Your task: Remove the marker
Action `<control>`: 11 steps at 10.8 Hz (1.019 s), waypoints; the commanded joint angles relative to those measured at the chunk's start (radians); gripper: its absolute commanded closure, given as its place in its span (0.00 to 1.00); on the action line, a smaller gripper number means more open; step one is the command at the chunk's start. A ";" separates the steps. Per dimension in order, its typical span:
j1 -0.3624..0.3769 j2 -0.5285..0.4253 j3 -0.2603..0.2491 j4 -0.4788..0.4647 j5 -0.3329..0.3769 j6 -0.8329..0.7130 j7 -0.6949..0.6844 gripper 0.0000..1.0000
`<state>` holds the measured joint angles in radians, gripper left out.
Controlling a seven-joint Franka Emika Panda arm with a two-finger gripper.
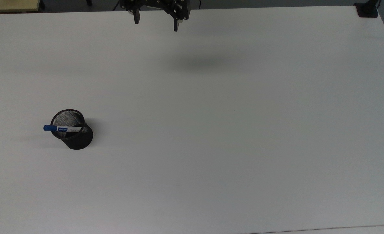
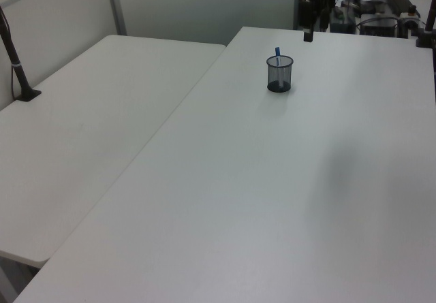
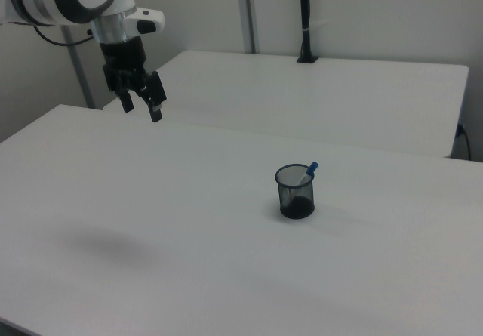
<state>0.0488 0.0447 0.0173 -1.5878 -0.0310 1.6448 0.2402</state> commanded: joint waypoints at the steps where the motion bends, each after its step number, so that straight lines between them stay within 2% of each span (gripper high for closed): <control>1: -0.058 -0.006 0.001 -0.012 0.010 0.062 -0.015 0.00; 7: -0.245 0.131 -0.003 -0.012 -0.016 0.407 -0.019 0.00; 9: -0.285 0.193 -0.005 -0.012 -0.052 0.539 -0.015 0.00; 11: -0.294 0.262 -0.037 -0.012 -0.059 0.666 -0.006 0.00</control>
<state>-0.2403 0.2441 0.0082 -1.6003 -0.0727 2.1906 0.2370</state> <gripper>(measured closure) 0.000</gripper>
